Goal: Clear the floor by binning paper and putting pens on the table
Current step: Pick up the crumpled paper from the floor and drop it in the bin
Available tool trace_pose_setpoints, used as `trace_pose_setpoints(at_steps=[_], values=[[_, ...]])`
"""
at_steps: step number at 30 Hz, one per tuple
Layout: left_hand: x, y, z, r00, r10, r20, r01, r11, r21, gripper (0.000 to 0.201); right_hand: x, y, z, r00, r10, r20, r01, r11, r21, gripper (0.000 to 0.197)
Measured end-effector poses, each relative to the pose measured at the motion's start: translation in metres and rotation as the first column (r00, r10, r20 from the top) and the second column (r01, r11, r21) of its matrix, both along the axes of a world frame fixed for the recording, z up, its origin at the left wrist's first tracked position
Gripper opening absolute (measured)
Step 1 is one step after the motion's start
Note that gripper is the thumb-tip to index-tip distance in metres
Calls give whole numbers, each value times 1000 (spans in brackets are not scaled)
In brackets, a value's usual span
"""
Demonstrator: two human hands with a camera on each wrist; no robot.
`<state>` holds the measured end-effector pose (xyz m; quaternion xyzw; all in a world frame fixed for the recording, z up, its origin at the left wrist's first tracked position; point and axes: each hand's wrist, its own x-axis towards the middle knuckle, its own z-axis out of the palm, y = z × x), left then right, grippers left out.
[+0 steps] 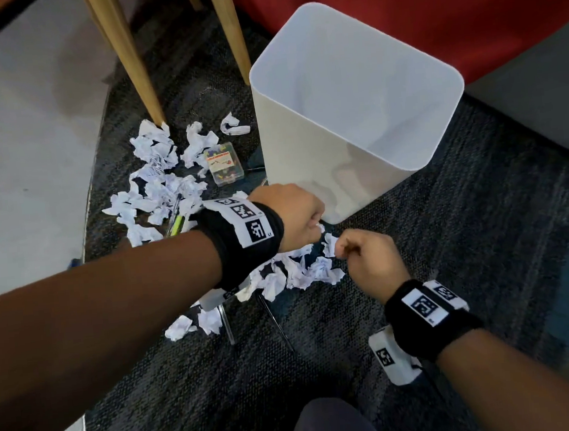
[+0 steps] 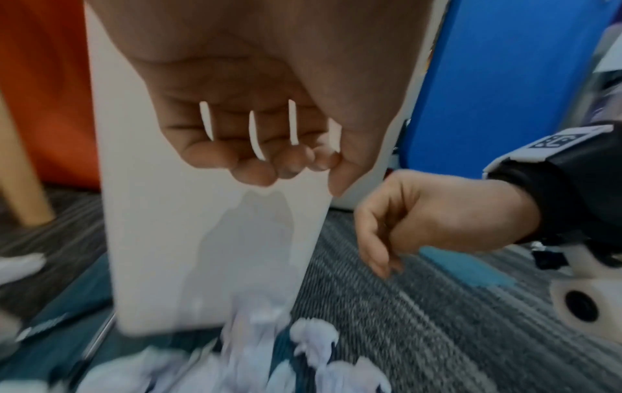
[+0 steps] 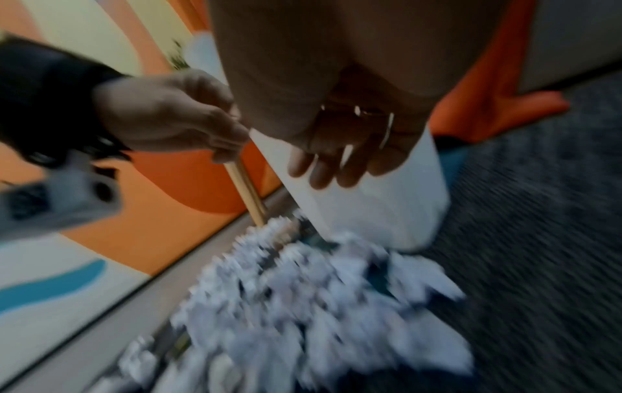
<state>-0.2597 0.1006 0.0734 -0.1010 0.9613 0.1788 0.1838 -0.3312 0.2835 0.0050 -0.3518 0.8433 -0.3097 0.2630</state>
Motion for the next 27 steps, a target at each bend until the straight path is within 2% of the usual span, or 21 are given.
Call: trace_pose_setpoints(at_steps=[3, 5, 8, 10, 13, 18, 23, 27], values=[[4, 2, -27, 993, 56, 107, -58, 998, 23, 32, -1, 9, -38, 999, -1, 36, -10, 948, 317, 21], [9, 6, -41, 982, 81, 173, -89, 995, 40, 36, 4, 12, -58, 997, 33, 68, -60, 896, 440, 17], [18, 16, -57, 964, 79, 253, -101, 992, 76, 32, 14, 13, -78, 992, 46, 114, -101, 833, 545, 47], [23, 22, -64, 952, 77, 296, -108, 990, 89, 28, 19, 12, -85, 992, 22, 120, -90, 799, 594, 53], [30, 25, -73, 941, 57, 332, -105, 986, 130, 23, 23, 11, -90, 994, -27, 109, -44, 796, 603, 44], [32, 31, -91, 938, 48, 344, -109, 981, 160, 20, 23, 15, -83, 988, -120, 95, 52, 847, 529, 39], [36, 60, -133, 930, 68, 360, -152, 966, 209, 58, 23, 25, -69, 981, -177, 75, 131, 900, 416, 38], [41, 85, -155, 876, 125, 465, -234, 954, 186, 64, 20, 34, -63, 976, -208, 62, 177, 930, 323, 35]])
